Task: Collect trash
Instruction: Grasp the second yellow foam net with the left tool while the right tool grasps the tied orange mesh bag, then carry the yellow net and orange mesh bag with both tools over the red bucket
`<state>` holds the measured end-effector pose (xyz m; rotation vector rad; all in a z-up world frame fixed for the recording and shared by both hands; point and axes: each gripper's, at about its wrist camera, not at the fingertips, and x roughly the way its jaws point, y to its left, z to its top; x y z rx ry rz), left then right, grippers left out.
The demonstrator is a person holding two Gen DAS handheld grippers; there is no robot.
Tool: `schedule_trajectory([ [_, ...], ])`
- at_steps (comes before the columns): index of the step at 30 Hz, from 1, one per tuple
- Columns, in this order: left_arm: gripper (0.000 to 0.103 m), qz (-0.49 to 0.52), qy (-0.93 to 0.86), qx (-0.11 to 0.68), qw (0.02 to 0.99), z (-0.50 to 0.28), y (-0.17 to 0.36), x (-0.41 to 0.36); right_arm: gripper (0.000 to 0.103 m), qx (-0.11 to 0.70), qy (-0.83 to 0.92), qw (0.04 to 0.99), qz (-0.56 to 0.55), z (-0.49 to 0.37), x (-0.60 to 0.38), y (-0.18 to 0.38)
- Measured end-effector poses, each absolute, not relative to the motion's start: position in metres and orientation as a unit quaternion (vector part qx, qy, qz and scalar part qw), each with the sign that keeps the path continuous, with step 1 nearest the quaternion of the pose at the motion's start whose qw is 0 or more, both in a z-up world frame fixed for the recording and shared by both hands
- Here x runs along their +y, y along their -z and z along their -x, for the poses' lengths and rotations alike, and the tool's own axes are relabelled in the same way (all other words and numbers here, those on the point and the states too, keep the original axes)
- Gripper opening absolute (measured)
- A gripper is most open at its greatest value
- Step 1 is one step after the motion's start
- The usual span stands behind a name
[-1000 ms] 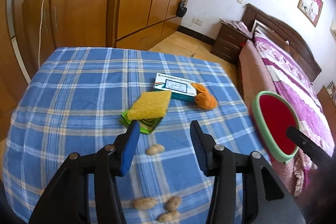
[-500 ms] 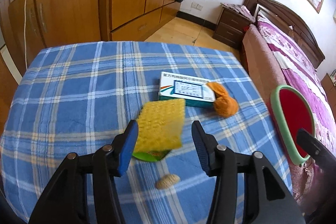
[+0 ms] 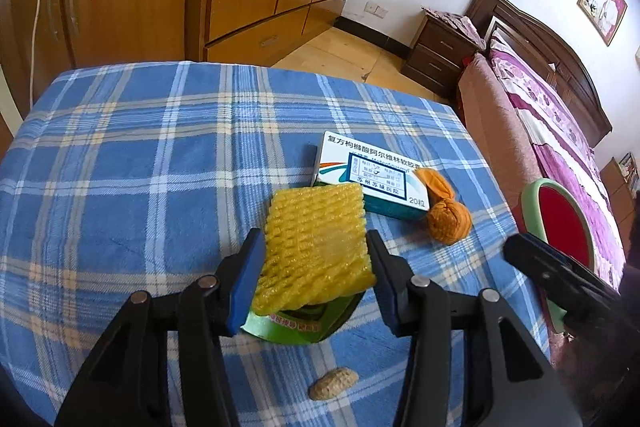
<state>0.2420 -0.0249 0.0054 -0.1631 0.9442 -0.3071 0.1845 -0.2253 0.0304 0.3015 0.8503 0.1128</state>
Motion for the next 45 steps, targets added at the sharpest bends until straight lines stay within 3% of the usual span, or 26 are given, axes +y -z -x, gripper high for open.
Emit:
schedule_trajectory([
  [8,0.036,0.090,0.152,0.445,0.878,-0.244,-0.003,-0.026,0.069,0.431,-0.067,0.893,-0.110,-0.217,-0.202,-0.007],
  [13,0.021,0.090,0.154,0.438,0.881,-0.242,-0.006,-0.028,0.068,0.434,-0.072,0.893,-0.098,-0.226,-0.195,0.001],
  [15,0.018,0.090,0.153,0.436,0.882,-0.241,-0.008,-0.029,0.058,0.434,-0.076,0.892,-0.102,-0.226,-0.195,0.002],
  [21,0.012,0.097,0.148,0.424,0.888,-0.234,-0.017,-0.024,0.045,0.428,-0.081,0.894,-0.106,-0.220,-0.200,-0.002],
  [45,0.012,0.127,0.199,0.354,0.905,-0.152,-0.088,-0.036,0.044,0.328,-0.043,0.934,-0.130,-0.094,-0.262,-0.099],
])
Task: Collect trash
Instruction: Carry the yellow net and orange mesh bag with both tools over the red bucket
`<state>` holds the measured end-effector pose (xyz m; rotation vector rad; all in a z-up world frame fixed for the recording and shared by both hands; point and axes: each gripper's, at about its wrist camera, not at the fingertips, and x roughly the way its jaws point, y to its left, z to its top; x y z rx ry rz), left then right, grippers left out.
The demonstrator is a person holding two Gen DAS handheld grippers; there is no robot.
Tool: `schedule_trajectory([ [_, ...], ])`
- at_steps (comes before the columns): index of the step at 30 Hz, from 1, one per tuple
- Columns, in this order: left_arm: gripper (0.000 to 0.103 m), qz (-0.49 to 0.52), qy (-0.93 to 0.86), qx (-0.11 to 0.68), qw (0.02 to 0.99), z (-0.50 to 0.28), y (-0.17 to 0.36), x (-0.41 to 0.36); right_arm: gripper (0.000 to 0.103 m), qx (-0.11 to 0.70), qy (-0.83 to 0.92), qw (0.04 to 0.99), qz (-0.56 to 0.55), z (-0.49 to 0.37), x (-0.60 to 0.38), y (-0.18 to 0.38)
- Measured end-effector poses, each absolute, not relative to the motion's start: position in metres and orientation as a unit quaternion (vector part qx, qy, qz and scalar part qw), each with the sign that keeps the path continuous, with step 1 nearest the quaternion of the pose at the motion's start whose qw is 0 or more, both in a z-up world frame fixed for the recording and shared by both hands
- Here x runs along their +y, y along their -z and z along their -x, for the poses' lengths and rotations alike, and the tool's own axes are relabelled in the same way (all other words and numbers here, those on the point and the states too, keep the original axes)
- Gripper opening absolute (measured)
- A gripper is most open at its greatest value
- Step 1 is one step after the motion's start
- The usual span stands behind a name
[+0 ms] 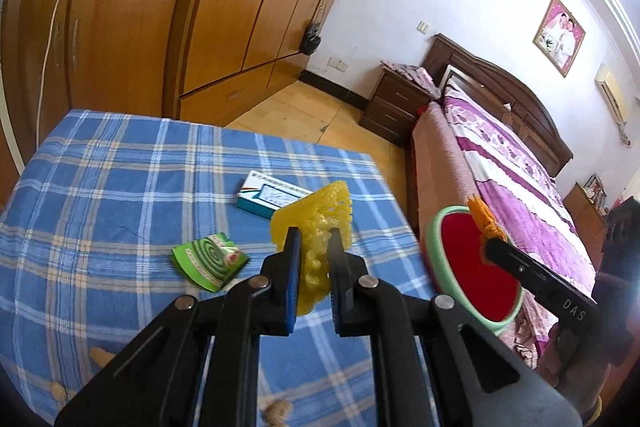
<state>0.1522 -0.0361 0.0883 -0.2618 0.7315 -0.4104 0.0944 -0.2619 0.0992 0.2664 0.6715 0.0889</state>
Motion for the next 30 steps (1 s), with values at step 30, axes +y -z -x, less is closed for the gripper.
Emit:
schedule_trajectory([
  [30,0.012,0.039,0.307,0.391,0.867,-0.126,-0.086,-0.216,0.045,0.308,0.081,0.920,-0.229,-0.022,-0.401,-0.065],
])
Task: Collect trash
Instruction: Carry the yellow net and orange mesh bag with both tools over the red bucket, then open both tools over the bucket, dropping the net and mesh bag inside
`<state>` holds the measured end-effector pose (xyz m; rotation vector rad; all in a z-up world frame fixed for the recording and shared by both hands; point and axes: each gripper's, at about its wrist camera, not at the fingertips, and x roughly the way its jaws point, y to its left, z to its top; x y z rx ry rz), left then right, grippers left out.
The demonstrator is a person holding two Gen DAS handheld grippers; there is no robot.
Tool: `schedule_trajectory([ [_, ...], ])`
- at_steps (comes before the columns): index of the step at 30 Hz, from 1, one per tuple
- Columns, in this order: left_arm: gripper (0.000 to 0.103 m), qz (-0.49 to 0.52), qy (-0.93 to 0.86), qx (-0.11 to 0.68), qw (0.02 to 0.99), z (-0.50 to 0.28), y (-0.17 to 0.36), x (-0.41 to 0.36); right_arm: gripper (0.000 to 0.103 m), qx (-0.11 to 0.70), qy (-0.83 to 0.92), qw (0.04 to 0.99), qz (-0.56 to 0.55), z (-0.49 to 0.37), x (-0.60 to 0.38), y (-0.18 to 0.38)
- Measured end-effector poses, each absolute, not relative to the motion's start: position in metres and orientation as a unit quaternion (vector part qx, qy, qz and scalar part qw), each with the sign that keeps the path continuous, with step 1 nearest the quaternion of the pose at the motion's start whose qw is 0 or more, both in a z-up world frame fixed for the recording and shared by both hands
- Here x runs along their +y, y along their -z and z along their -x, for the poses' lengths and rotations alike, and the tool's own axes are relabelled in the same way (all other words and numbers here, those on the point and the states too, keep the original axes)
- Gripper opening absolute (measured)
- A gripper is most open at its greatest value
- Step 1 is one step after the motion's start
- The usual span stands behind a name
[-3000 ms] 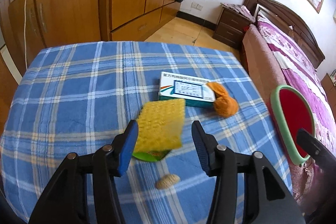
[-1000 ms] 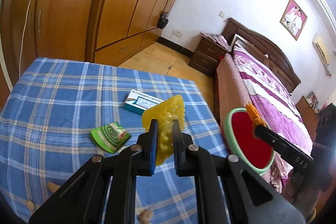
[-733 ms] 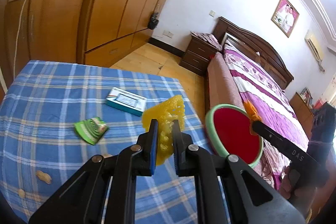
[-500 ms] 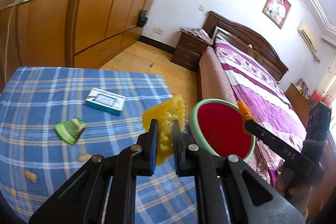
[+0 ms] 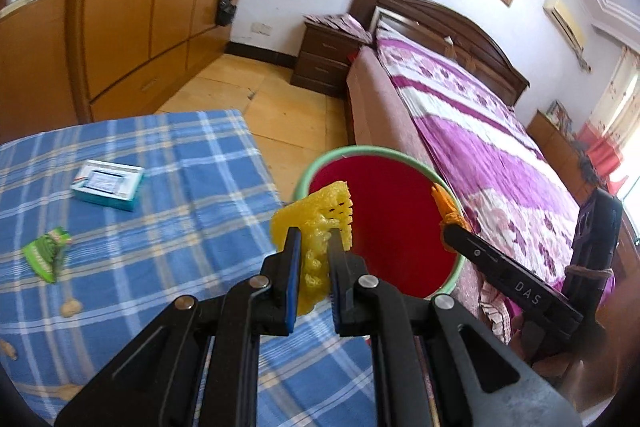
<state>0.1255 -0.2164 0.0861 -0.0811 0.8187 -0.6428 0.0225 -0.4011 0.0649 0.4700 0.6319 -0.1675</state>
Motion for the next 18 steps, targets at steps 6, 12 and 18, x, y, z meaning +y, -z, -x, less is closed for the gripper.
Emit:
schedule_trajectory([
  [6,0.012,0.019,0.320,0.408,0.855,-0.131,-0.070,-0.251,0.045,0.321,0.094,0.908,-0.251,-0.025,-0.423,-0.046],
  [12,0.012,0.004,0.332,0.422,0.844,-0.137,-0.057,-0.275,0.049,0.328,0.103,0.900,-0.269,-0.026,-0.443,-0.033],
  [18,0.021,-0.010,0.329,0.425,0.843,-0.139,-0.051,-0.288,0.051,0.327,0.100,0.898,-0.278,-0.027,-0.448,-0.027],
])
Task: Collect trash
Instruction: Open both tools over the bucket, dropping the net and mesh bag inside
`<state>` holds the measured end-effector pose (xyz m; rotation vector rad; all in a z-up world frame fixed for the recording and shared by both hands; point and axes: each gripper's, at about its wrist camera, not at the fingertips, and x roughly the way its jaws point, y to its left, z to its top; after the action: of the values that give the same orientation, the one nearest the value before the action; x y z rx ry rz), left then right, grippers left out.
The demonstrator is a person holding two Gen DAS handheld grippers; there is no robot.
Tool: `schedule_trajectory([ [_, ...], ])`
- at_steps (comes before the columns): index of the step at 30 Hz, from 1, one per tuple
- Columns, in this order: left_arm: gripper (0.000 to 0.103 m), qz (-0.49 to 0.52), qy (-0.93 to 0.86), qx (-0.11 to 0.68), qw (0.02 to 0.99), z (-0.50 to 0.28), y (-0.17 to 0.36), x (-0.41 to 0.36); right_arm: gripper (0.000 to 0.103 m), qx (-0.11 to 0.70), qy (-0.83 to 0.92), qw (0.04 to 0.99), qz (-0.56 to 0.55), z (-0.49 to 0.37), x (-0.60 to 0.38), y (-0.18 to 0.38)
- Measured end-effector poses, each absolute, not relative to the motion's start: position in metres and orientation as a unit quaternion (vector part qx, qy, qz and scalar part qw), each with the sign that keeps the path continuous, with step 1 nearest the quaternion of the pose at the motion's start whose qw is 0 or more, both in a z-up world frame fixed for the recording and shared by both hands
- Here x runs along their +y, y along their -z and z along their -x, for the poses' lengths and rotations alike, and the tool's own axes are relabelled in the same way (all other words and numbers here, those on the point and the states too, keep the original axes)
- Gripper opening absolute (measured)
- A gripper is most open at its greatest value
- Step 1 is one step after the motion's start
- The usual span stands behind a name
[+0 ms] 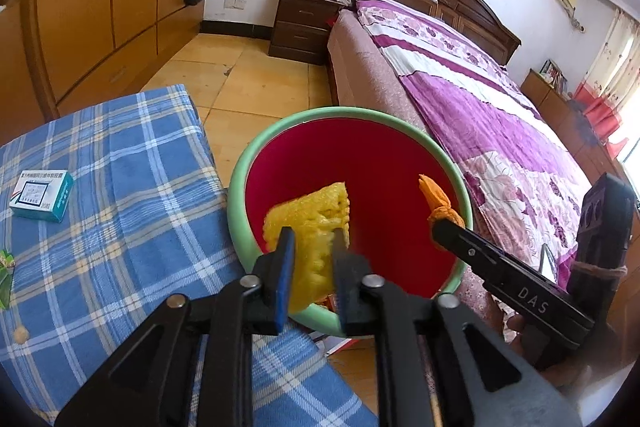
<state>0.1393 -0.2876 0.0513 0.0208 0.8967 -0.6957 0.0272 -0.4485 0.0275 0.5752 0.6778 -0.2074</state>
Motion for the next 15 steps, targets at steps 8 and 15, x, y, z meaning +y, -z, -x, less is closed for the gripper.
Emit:
schedule_trajectory([
  [8,0.034,-0.004,0.324,0.425,0.845,-0.142,-0.051,-0.286,0.054,0.328,0.108,0.896,-0.280,-0.028,-0.454,-0.025],
  [15,0.040,0.000,0.319,0.423,0.848,-0.141,-0.054,-0.278,0.064,0.328,0.117,0.895,-0.278,-0.026,-0.454,-0.026],
])
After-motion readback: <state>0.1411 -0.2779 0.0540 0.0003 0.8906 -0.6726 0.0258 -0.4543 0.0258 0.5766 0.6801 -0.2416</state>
